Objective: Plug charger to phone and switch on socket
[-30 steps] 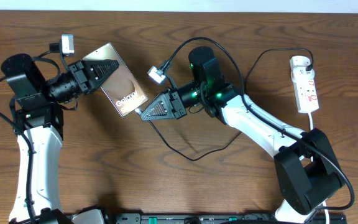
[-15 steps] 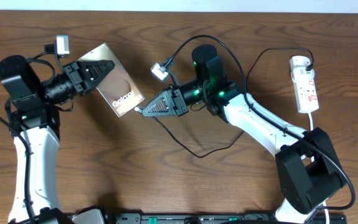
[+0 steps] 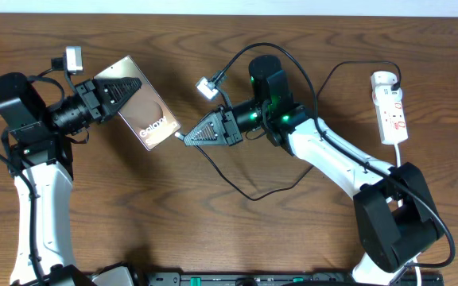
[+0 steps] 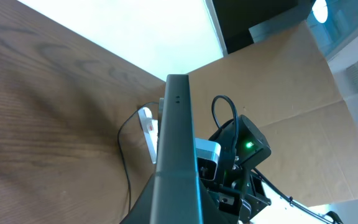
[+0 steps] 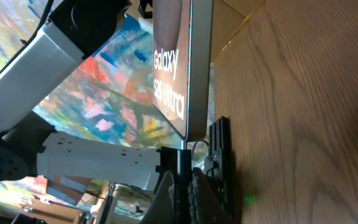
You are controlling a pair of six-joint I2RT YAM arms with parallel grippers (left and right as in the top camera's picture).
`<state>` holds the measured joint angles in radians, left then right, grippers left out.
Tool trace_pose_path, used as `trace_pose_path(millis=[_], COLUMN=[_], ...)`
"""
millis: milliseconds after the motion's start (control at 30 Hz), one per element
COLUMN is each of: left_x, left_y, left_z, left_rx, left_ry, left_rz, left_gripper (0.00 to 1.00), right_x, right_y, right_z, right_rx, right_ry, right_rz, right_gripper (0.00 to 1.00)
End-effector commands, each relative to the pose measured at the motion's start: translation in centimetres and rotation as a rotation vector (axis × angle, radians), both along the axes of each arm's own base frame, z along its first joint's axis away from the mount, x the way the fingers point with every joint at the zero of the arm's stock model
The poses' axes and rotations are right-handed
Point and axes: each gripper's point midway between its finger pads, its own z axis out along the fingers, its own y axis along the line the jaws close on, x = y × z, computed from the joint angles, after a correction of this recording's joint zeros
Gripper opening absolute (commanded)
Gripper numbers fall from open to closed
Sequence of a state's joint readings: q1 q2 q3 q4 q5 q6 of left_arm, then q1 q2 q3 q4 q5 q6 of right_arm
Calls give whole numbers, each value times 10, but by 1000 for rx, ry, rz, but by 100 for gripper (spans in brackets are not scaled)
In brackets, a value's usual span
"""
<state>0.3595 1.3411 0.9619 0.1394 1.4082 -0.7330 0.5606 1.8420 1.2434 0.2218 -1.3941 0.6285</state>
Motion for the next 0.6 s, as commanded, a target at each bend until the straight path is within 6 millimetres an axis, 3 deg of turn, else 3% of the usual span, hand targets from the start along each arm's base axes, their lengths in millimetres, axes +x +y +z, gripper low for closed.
trace_pose_path(millis=[0, 567], left_x=[-5, -4], left_y=[-2, -1], left_z=[5, 5], left_rx=[-8, -6], left_ry=[-14, -13], left_rz=[-31, -25], left_gripper=[7, 7], right_x=[4, 0], right_y=[2, 16], right_z=[7, 6], right_rx=[6, -12], right_ry=[-20, -20], right_rz=[-18, -39], right_gripper=[1, 1])
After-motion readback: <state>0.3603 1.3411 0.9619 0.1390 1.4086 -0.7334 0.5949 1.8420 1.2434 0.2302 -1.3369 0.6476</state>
